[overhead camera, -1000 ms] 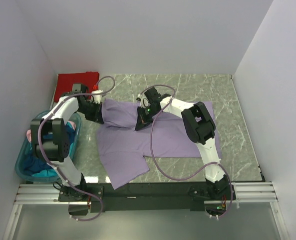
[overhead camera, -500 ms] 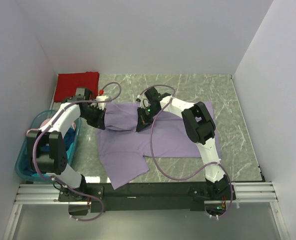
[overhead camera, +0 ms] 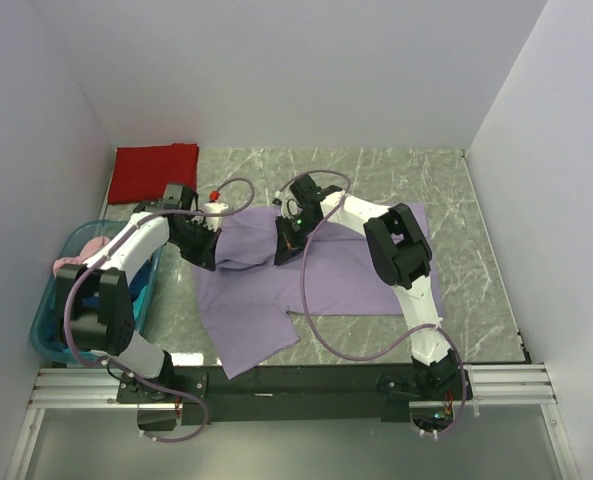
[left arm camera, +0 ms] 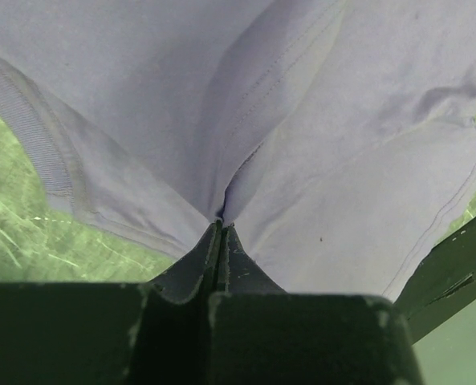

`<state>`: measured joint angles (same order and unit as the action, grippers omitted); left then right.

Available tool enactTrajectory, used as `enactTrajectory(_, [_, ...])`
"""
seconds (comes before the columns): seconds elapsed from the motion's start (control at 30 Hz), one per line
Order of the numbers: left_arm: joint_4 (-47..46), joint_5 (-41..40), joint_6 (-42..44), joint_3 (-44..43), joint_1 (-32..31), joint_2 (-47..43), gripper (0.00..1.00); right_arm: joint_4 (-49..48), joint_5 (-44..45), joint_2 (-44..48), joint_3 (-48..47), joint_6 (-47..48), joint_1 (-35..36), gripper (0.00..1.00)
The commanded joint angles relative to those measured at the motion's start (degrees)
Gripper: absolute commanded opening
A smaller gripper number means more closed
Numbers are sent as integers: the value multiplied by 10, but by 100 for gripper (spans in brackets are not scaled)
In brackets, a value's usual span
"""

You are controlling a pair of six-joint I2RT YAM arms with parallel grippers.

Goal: Fold and stack the t-shirts
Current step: Fold the tshirt

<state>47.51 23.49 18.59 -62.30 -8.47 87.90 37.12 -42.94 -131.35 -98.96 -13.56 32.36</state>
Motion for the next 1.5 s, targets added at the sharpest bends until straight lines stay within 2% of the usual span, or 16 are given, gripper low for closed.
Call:
enactTrajectory(0.0, [3,-5,11,4,-8,-14,1,15,0,22,-13,14,-5,0])
enactTrajectory(0.2, [5,-9,10,8,-15,-6,1,18,1,15,-11,19,-4,0])
enactTrajectory(0.23, [4,-10,7,7,-15,-4,4,21,0,14,-11,20,-3,0])
enactTrajectory(0.27, [4,-9,7,2,-15,-3,11,24,-2,13,-18,24,-4,0])
enactTrajectory(0.3, [2,-9,4,-4,-14,-2,23,29,-2,11,-23,28,-4,1])
enactTrajectory(0.33, [0,-7,4,-11,-9,-2,41,47,-2,12,-28,40,-4,6])
enactTrajectory(0.4, [1,25,1,-66,32,6,48,67,-6,18,-42,56,-5,23])
enactTrajectory(0.43, [5,37,-4,-95,69,32,53,83,-7,35,-42,74,-5,27])
enactTrajectory(0.53, [29,76,-20,-237,127,117,55,102,0,85,-35,106,-12,40])
enactTrajectory(0.57, [28,81,-28,-299,134,138,55,108,2,96,-33,114,-16,41])
enactTrajectory(0.63, [15,79,-41,-348,144,191,55,119,2,125,-33,129,-30,43])
enactTrajectory(0.77, [3,48,-82,-452,150,278,51,142,1,145,-38,151,-119,44])
enactTrajectory(0.93, [-46,43,-128,-469,155,336,42,160,74,131,-51,192,-235,41])
enactTrajectory(1.13, [-72,54,-130,-461,138,363,44,169,162,83,-84,242,-357,35])
enactTrajectory(1.27, [-82,53,-133,-448,127,373,46,173,193,54,-121,254,-400,35])
enactTrajectory(1.47, [-109,14,-146,-432,104,387,45,169,222,23,-142,262,-418,34])
